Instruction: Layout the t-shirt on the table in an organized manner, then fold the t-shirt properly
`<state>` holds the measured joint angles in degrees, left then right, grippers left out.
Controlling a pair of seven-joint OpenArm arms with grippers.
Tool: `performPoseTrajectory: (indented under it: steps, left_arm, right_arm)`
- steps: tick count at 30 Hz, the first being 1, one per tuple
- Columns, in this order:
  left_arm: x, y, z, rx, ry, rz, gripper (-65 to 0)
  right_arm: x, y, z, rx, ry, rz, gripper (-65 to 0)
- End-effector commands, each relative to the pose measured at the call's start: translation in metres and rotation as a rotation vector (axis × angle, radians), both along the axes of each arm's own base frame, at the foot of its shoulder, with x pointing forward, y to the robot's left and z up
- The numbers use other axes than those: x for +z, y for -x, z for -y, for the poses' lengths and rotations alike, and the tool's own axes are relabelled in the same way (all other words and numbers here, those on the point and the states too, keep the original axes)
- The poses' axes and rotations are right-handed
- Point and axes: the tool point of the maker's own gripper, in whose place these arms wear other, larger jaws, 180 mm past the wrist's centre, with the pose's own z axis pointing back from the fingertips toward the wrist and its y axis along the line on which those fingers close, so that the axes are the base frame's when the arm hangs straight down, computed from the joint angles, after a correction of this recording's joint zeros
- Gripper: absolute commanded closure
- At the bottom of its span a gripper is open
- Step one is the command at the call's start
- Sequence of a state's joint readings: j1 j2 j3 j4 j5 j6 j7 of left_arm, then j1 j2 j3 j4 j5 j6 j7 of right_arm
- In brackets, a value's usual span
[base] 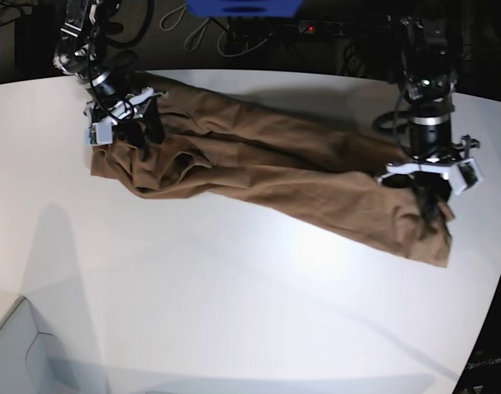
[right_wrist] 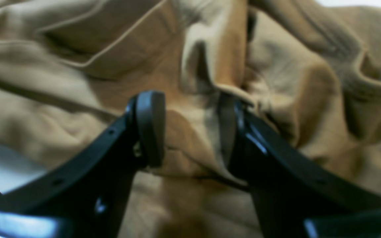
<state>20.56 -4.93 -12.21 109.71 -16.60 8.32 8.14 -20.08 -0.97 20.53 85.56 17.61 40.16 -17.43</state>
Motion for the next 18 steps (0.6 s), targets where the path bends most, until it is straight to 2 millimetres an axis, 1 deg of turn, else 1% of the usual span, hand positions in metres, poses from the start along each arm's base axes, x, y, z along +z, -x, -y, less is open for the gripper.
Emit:
performPoseTrajectory:
  steps: [1,3,5,7,9,11,14,15,18]
  left_arm:
    - [0.005,-0.001,0.021,-0.061,0.011,0.02,-0.1]
    - [-0.005,-0.001,0.068,-0.185,0.044,-0.006,-0.1]
    - [-0.028,0.005,0.112,-0.305,0.016,-0.068,-0.1]
    - [-0.044,0.011,0.155,-0.423,-0.035,-0.103,-0.1]
    - [-0.054,0.021,0.188,-0.517,-0.081,-0.121,-0.1]
    - [-0.059,0.032,0.22,-0.61,-0.11,-0.124,-0.1]
    - [-0.062,0.047,0.256,-0.718,-0.136,-0.12,-0.3]
    - [-0.066,0.05,0.262,-0.738,-0.145,-0.126,-0.4]
    - [-0.081,0.051,0.263,-0.748,-0.162,-0.159,-0.5]
  right_arm:
    - [-0.006,0.007,-0.001,0.02,0.023,-0.037,-27.1]
    - [-0.006,0.006,-0.001,0.021,0.022,-0.037,-27.1]
    - [-0.006,0.006,-0.001,0.021,0.022,-0.037,-27.1]
    - [-0.005,0.006,-0.005,0.031,0.019,-0.035,-27.1]
    - [-0.005,0.006,-0.006,0.035,0.019,-0.035,-27.1]
    - [-0.005,0.006,-0.006,0.035,0.019,-0.035,-27.1]
    - [-0.005,0.006,-0.006,0.035,0.019,-0.035,-27.1]
    - [-0.005,0.006,-0.006,0.035,0.02,-0.033,-27.1]
    - [-0.005,0.006,-0.006,0.035,0.02,-0.033,-27.1]
